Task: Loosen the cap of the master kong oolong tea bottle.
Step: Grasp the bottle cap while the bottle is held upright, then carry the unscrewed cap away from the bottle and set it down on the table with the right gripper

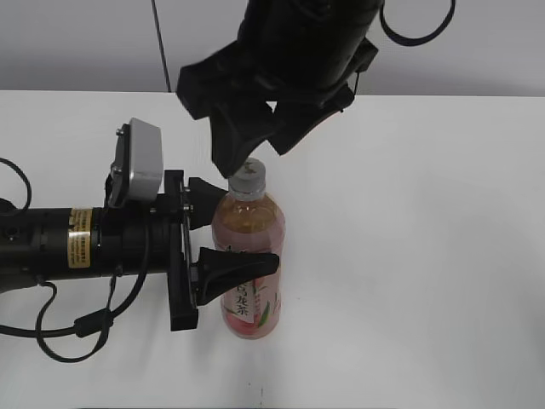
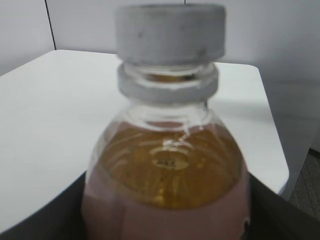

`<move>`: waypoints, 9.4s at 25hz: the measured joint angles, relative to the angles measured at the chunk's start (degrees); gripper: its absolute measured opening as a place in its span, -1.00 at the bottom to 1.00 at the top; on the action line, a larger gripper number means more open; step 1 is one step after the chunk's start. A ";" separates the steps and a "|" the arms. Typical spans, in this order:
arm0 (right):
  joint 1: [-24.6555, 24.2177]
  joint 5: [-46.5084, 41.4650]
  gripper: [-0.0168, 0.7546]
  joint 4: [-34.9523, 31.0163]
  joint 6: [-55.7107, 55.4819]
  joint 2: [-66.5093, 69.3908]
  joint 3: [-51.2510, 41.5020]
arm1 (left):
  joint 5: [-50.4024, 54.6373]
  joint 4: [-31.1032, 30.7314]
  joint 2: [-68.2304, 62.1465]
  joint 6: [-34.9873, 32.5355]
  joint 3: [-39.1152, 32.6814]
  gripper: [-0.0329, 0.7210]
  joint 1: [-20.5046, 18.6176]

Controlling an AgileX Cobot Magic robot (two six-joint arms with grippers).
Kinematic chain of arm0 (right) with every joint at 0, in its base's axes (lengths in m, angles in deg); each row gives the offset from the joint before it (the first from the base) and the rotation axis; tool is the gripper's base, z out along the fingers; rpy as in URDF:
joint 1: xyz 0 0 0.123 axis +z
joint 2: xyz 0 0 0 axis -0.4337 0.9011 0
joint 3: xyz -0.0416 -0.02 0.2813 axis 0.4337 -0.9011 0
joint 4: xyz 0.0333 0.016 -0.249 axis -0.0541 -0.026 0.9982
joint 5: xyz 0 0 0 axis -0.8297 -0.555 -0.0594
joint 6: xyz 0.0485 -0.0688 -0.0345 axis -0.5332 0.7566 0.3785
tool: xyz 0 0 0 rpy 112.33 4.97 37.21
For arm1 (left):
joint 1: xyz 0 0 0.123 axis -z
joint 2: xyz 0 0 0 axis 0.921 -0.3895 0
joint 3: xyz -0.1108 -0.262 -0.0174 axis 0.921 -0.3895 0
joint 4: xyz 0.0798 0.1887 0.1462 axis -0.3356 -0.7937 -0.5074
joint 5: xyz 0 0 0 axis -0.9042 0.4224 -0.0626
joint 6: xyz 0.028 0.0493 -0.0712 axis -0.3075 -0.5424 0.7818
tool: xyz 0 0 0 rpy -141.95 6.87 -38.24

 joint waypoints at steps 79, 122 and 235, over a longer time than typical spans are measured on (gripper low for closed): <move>0.00 -0.14 0.26 -0.30 3.08 4.08 2.03 | 0.00 0.28 0.00 0.00 0.00 0.31 0.00; -0.05 -0.03 -0.24 0.06 78.95 4.14 0.32 | -0.10 -0.23 0.00 -0.33 0.00 0.31 0.00; -33.48 0.17 -0.25 -2.92 69.19 6.40 0.36 | -0.10 -0.32 0.00 0.01 0.00 0.31 0.00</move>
